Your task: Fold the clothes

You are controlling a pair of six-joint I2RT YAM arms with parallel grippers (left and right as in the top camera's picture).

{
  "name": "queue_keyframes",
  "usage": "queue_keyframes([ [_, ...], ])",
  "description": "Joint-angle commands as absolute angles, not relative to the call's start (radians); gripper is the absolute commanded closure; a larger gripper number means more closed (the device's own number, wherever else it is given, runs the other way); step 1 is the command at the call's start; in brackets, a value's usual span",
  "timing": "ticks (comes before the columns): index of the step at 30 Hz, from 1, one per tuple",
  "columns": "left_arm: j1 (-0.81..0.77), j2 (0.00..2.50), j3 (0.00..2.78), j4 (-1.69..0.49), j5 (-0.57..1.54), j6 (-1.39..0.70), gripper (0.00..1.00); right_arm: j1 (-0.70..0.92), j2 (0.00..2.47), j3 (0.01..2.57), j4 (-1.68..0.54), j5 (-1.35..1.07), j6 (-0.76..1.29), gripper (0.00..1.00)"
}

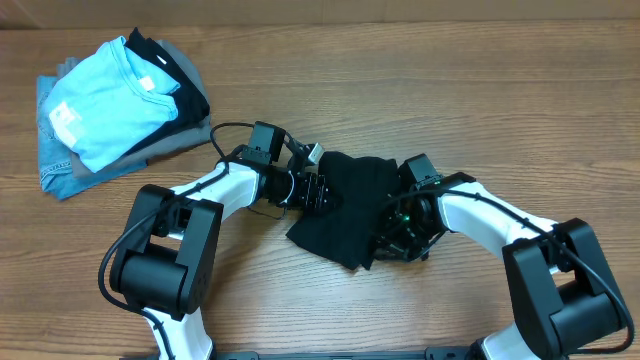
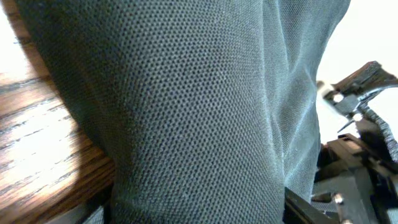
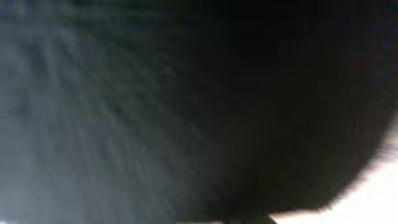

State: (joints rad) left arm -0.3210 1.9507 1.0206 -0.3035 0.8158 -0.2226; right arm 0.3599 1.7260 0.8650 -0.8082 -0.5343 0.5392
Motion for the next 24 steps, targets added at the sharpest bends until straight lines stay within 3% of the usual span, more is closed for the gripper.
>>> queue_keyframes([
  [1, -0.325, 1.975, 1.002, -0.342, 0.778, -0.247, 0.33, 0.291, 1.628, 0.989, -0.909, -0.411, 0.520, 0.74],
  [6, -0.307, 1.975, 1.002, -0.343, 0.778, -0.247, 0.33, 0.214, 1.592, 1.143, -1.076, -0.361, 0.519, 0.73],
  [11, -0.301, 1.975, 1.002, -0.342, 0.778, -0.247, 0.29, 0.208, 1.597, 1.163, -0.969, -0.439, 0.445, 0.70],
  [13, -0.301, 1.975, 1.002, -0.342, 0.778, -0.247, 0.25, 0.217, 1.609, 1.148, -0.938, -0.439, 0.447, 0.69],
  [18, -0.300, 1.975, 1.002, -0.344, 0.778, -0.248, 0.01, 0.261, 1.665, 1.059, -0.871, -0.439, 0.536, 0.73],
  [24, -0.255, 1.975, 1.007, -0.390, 0.780, -0.248, 0.00, 0.271, 1.734, 0.931, -0.740, -0.478, 0.680, 0.80],
])
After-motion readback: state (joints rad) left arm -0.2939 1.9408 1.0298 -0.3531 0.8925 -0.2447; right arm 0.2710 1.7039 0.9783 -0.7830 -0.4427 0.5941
